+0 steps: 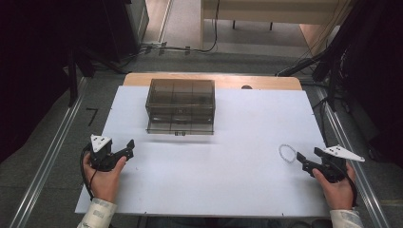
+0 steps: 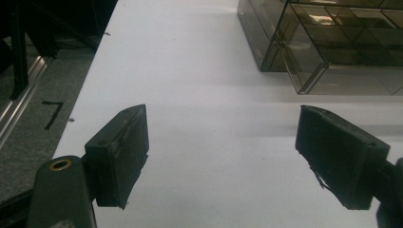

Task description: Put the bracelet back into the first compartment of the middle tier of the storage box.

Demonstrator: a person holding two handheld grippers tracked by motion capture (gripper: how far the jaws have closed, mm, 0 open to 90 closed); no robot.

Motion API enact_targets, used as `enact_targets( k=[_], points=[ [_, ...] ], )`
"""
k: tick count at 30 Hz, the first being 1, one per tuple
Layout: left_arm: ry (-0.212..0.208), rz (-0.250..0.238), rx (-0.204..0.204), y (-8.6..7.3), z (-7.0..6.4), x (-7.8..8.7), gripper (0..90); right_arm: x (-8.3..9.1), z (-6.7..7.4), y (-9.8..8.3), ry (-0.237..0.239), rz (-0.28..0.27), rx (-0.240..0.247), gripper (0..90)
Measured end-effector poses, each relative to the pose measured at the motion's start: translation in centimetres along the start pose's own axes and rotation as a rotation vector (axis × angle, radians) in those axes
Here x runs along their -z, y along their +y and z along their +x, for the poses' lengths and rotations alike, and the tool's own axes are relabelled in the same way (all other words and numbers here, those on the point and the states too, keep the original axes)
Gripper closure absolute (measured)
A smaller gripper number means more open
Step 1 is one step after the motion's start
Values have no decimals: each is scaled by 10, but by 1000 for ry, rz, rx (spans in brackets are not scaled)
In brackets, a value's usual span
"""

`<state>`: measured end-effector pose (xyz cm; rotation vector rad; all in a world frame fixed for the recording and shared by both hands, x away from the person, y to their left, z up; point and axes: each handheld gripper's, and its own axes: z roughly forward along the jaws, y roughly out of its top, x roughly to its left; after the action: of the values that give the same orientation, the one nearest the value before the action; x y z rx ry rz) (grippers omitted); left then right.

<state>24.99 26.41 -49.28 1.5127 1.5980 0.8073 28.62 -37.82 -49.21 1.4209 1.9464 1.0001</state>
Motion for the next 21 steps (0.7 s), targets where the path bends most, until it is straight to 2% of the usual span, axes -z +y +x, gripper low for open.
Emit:
enact_targets(
  k=[21],
  points=[
    [-1, 0, -8, -1, -1, 0, 188, -6, 8, 1, 16, 25, 35, 245]
  ],
)
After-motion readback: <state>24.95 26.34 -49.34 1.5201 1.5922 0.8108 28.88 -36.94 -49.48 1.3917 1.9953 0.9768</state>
